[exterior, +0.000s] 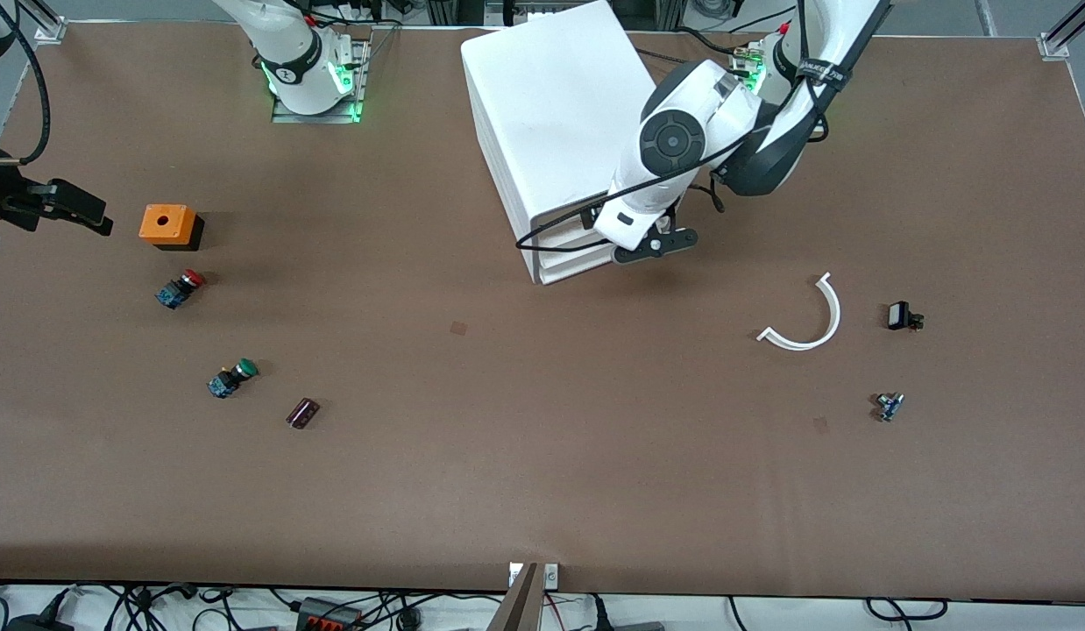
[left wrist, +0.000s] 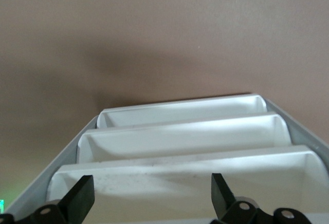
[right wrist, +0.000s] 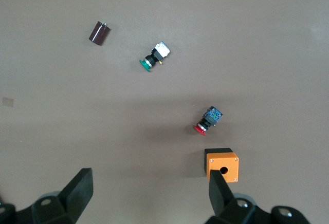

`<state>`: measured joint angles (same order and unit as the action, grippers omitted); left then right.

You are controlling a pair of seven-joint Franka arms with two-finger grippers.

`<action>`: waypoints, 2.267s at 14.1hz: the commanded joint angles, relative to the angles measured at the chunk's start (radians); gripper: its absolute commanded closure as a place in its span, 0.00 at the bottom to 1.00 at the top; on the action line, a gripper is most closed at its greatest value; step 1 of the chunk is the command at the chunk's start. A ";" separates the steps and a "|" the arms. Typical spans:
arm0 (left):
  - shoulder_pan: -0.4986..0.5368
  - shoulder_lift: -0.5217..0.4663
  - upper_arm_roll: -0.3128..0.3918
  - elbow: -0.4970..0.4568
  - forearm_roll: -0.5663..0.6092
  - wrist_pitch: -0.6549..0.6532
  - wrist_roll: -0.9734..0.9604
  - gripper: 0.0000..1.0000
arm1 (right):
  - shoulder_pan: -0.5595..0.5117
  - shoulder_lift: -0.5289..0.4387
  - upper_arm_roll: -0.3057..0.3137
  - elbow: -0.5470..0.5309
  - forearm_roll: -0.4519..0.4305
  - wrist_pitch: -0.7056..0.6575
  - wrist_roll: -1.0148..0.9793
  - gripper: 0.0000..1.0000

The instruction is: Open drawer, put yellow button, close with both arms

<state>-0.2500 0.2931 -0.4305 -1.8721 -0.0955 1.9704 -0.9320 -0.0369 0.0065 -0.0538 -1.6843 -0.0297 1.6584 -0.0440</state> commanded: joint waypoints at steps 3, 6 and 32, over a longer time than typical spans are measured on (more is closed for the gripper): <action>0.081 -0.012 0.003 0.120 0.057 -0.140 0.064 0.00 | 0.009 -0.026 -0.008 -0.020 -0.009 0.007 -0.013 0.00; 0.130 -0.012 0.004 0.178 0.126 -0.231 0.191 0.00 | 0.009 -0.026 -0.008 -0.020 -0.007 0.007 -0.013 0.00; 0.259 -0.394 0.348 0.064 0.065 -0.206 0.954 0.00 | 0.009 -0.034 -0.008 -0.031 0.002 0.003 -0.011 0.00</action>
<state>0.0229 -0.0217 -0.1005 -1.7184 -0.0202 1.7284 0.0567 -0.0359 0.0012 -0.0540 -1.6860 -0.0296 1.6619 -0.0449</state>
